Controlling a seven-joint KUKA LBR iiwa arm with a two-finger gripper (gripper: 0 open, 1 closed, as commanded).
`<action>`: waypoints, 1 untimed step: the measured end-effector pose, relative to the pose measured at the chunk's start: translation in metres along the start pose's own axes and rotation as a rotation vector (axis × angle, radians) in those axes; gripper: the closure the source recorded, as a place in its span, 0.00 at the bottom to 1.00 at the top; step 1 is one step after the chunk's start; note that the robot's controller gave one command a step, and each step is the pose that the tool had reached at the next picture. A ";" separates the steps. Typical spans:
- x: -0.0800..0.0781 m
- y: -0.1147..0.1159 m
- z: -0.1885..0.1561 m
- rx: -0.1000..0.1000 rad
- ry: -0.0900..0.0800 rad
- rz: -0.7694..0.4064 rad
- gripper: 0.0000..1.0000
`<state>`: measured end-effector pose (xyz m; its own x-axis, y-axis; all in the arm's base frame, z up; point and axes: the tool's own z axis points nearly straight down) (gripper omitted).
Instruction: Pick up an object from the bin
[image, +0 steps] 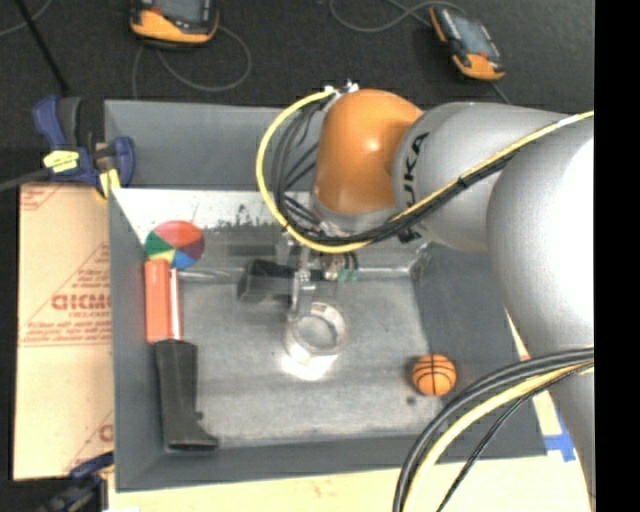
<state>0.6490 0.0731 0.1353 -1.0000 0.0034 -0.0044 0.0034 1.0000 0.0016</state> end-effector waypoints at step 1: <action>0.000 0.000 0.000 0.000 0.000 0.000 0.00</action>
Offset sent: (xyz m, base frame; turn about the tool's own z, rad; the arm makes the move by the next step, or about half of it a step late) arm -0.0109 -0.0558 -0.0552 0.0010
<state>0.6490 0.0731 0.1353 -1.0000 0.0037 -0.0044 0.0037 1.0000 0.0016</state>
